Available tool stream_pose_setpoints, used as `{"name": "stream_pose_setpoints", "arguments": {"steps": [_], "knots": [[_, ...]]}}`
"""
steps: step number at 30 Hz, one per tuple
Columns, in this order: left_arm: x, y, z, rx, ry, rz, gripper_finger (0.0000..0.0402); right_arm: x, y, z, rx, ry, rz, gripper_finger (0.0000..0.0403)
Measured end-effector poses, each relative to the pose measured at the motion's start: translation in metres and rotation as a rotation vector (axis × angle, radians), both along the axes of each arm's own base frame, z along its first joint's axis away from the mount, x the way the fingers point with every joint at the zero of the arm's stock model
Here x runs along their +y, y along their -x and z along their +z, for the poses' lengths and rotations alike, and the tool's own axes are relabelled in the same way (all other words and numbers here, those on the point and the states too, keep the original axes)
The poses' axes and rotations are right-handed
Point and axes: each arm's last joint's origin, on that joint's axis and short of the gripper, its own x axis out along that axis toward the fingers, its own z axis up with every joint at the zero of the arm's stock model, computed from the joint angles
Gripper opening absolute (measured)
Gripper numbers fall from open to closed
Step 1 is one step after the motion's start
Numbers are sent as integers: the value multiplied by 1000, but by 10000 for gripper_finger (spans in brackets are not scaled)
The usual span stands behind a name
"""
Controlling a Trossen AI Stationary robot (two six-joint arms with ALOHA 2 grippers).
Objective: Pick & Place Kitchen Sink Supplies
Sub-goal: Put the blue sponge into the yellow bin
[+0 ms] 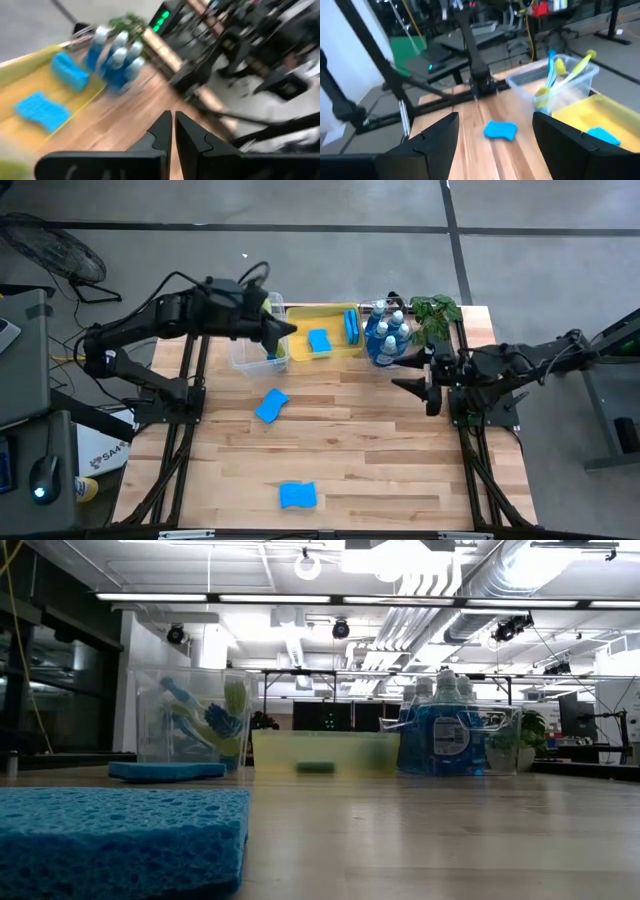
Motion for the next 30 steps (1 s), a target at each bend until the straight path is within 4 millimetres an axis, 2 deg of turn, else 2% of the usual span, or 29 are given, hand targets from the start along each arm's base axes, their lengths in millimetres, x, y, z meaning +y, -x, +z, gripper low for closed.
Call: {"name": "stream_pose_setpoints", "arguments": {"steps": [6, 13, 20, 25, 30], "knots": [[-19, 1, -26, 216, -41, -64, 18, 7, 3, -16, 159, 10, 80, 248], [-49, -6, -80, 435, -23, -148, 18, 9, 3, -22, 224, 32, 91, 248], [-66, -8, -148, 617, 32, -204, 28, 6, 3, -22, 217, 65, -2, 248], [-69, -5, -196, 712, 157, -252, 94, 4, 3, -22, 207, 57, -70, 248], [-68, 4, -236, 775, 249, -169, 185, 3, 4, -22, 199, 39, -110, 248]]}}
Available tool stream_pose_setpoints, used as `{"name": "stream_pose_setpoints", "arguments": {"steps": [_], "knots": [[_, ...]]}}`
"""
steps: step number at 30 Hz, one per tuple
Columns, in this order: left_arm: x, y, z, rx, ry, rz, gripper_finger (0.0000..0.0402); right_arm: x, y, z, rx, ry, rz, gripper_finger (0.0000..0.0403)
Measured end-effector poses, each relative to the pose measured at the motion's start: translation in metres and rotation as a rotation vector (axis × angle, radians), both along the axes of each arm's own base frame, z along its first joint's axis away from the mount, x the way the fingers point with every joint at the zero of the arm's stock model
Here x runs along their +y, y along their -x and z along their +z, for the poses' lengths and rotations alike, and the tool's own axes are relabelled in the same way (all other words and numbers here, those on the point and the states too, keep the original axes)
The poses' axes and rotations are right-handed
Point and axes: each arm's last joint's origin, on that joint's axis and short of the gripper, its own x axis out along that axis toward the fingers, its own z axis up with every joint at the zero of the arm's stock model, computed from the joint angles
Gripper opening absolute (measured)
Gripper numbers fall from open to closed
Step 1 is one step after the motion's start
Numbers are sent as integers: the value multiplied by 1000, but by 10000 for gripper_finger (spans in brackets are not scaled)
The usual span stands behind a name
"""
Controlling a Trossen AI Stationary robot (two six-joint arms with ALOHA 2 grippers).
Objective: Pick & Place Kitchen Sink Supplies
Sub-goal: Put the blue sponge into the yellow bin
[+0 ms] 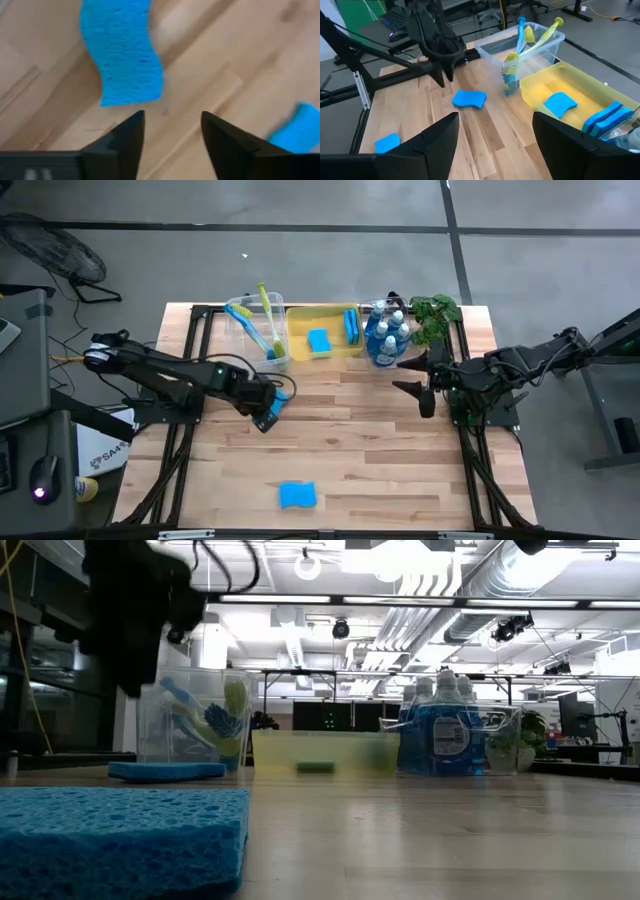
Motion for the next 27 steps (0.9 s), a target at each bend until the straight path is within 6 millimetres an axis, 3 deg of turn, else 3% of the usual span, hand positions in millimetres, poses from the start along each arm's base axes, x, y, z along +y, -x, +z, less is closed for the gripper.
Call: {"name": "stream_pose_setpoints", "arguments": {"steps": [4, 8, 21, 27], "knots": [[3, 6, -20, 29, -32, 101, 228, 0, 0, 0, -5, -21, -11, 248], [5, 14, -34, 72, -64, 154, 237, 0, 0, 0, -8, -28, -19, 248], [7, 20, -64, 46, -71, 182, 237, -1, 0, 0, -15, -33, -48, 248], [7, 24, -75, 43, -41, 198, 202, -1, 0, 0, -17, -28, -58, 248]]}}
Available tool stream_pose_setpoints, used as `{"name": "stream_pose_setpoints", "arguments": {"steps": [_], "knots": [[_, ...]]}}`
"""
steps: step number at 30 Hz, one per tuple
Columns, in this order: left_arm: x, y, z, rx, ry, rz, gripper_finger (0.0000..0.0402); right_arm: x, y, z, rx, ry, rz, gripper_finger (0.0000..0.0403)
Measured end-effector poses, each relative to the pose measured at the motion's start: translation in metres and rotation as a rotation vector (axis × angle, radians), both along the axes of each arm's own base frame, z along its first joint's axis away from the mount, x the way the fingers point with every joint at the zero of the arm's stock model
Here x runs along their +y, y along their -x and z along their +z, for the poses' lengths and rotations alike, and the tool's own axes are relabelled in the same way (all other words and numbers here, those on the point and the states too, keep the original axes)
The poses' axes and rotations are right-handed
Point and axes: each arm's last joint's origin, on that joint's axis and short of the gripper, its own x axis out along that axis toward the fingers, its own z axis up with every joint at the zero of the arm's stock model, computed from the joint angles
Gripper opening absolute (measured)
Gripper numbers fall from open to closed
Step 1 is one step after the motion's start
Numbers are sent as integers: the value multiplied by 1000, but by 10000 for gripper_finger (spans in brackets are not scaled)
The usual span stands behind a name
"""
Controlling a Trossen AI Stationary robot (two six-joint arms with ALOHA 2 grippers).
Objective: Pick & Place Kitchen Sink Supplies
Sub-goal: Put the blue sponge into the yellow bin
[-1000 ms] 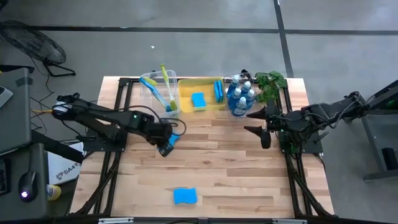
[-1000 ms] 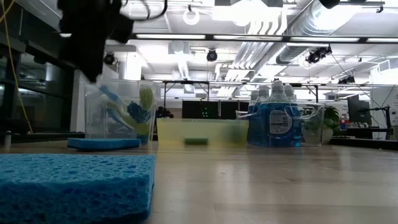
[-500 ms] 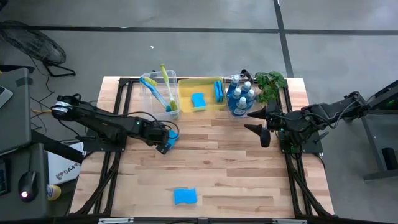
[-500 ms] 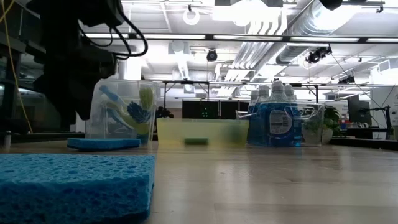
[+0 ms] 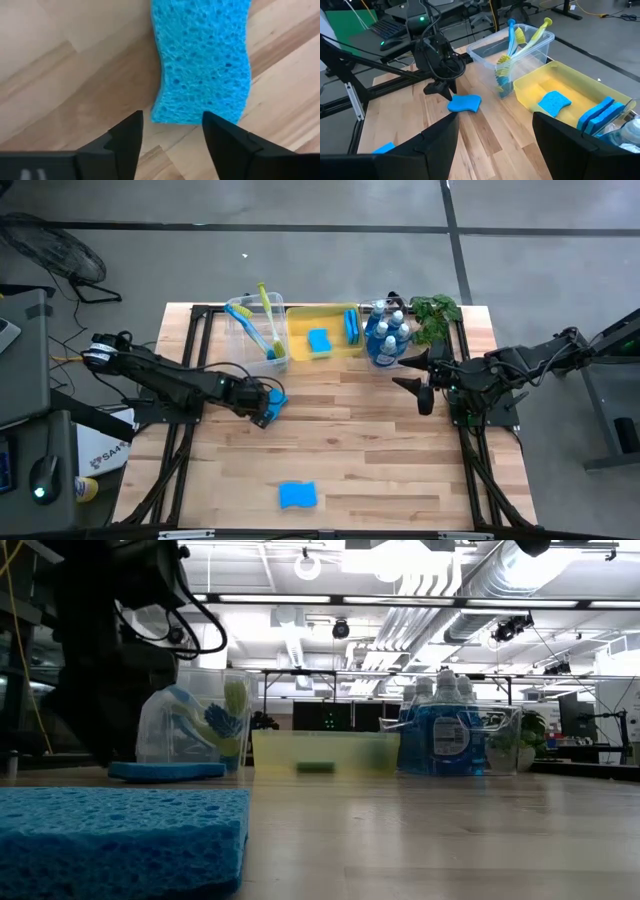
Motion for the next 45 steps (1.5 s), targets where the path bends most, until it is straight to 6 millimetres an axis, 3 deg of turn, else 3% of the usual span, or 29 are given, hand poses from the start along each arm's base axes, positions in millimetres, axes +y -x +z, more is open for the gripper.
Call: {"name": "stream_pose_setpoints", "arguments": {"steps": [13, 21, 28, 35, 45], "knots": [[-1, 4, -13, -7, 57, 31, 100, 0, 0, 0, 0, 0, 0, 248], [-1, 5, -14, 2, 57, 35, 8, 0, 0, 0, -11, -41, -10, 248], [-1, 4, -13, -9, 58, 34, 2, 4, -1, 0, -25, -89, -8, 248], [-2, -5, -8, -97, 56, -15, 1, 16, -20, -2, -40, -61, 53, 248], [-6, -30, 28, -241, 5, -115, 0, 31, -57, -15, -63, -109, 58, 248]]}}
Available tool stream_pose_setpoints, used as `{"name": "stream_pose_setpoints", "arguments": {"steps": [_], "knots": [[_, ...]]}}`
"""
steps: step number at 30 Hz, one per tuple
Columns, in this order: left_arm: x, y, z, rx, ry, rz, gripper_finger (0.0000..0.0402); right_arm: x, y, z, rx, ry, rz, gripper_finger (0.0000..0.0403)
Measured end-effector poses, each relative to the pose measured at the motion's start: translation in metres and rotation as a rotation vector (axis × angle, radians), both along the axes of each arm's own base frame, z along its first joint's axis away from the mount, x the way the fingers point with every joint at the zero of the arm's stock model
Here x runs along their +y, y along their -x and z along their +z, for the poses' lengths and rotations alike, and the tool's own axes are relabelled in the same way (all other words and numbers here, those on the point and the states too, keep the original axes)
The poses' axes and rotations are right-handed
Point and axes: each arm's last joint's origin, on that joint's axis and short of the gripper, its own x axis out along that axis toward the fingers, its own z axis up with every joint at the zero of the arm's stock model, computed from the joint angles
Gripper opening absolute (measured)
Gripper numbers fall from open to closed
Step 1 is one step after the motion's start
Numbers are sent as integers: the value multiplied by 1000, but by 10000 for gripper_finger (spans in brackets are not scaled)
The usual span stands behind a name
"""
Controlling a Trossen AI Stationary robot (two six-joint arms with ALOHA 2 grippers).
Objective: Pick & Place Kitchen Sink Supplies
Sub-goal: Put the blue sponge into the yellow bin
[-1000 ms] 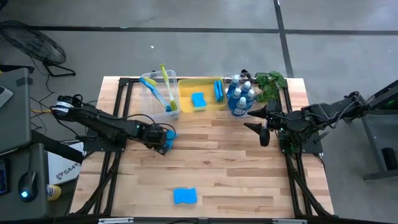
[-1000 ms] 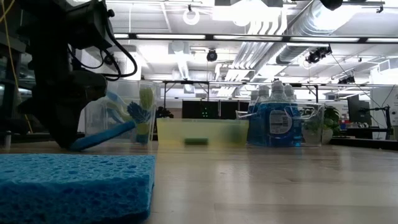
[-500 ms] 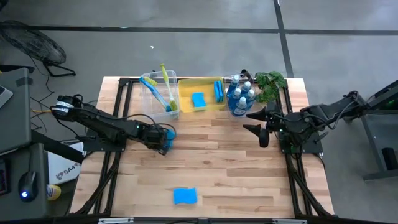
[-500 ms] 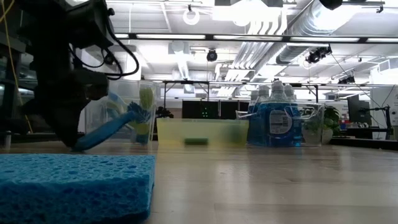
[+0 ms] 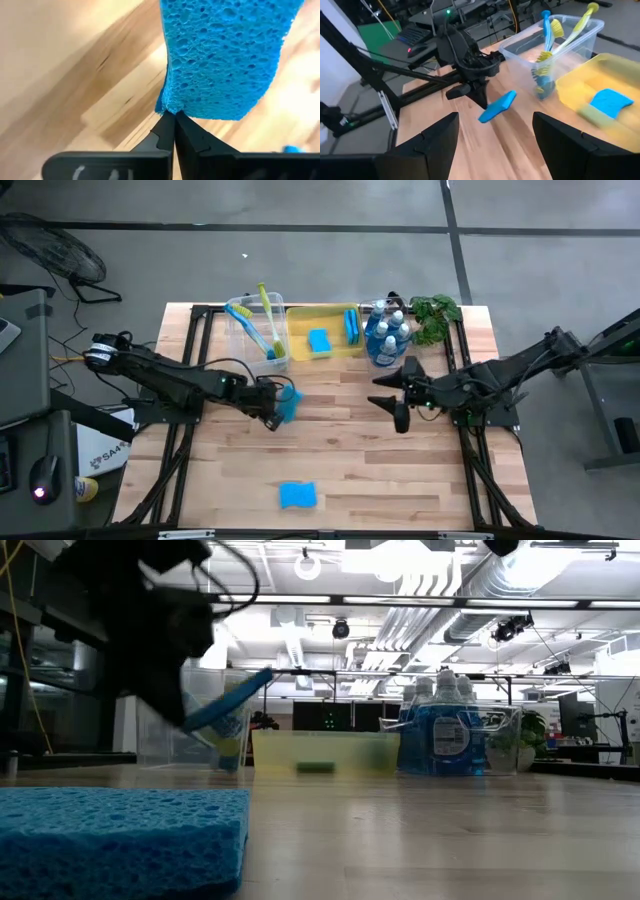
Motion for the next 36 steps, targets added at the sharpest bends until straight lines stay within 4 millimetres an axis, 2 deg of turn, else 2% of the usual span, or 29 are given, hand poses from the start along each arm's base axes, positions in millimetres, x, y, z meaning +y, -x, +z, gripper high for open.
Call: {"name": "stream_pose_setpoints", "arguments": {"steps": [8, 16, 20, 28, 36], "knots": [[0, -23, 47, -169, -157, -19, 0, 6, -26, -10, -41, -63, -39, 248], [4, -35, 85, -278, -399, 25, 0, -5, -48, -14, -109, -114, -109, 248], [7, -39, 93, -342, -499, 95, 0, -12, -58, -12, -164, -59, -128, 248], [10, -44, 102, -404, -647, 189, 0, -24, -78, -15, -203, 172, -193, 248], [10, -47, 109, -446, -718, 218, 0, -35, -90, -15, -249, 246, -229, 248]]}}
